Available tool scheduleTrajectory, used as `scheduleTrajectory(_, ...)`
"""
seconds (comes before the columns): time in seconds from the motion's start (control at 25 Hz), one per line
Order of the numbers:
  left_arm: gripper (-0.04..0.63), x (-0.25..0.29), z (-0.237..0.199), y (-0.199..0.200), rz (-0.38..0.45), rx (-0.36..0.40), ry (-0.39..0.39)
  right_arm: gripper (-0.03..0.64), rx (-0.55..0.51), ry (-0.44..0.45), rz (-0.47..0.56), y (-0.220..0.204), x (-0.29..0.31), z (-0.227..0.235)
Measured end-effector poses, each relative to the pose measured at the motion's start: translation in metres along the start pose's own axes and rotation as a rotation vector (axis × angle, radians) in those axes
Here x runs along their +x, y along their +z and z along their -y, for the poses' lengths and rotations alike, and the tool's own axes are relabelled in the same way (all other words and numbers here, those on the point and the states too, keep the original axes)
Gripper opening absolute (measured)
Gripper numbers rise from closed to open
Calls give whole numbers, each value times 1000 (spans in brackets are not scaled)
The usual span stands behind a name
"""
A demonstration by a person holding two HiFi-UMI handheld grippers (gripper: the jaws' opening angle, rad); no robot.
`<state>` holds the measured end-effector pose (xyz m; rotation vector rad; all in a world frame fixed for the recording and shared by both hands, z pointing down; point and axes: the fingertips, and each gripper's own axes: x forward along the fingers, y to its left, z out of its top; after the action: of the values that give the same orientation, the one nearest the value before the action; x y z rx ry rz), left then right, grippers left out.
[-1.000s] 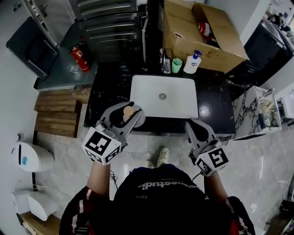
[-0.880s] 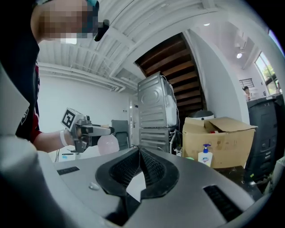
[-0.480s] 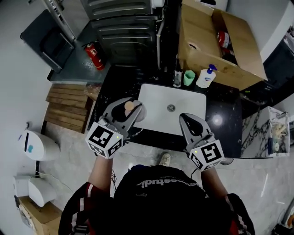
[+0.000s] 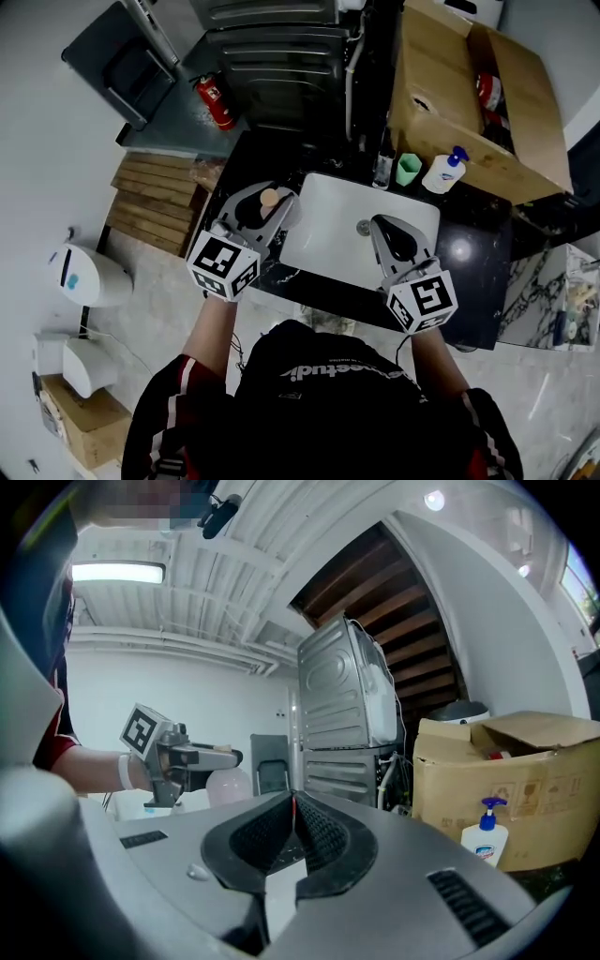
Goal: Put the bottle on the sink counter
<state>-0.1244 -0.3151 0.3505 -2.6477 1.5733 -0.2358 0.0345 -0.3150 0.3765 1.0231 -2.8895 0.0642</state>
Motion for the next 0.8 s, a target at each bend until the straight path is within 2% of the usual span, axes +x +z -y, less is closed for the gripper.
scheduleTrajectory(0.24,132,25,-50,-21,6,-13,26,40,-16,-51,-3,-7,52,13)
scheduleTrajectory(0.56,133,68,-134,-72,-9,-30,62,40,-24,-127,-36,-30,134,34)
scheduleTrajectory(0.8,133,104,-187,-113,-29,-41,45,40,-11,-187,-71,-58,187,50)
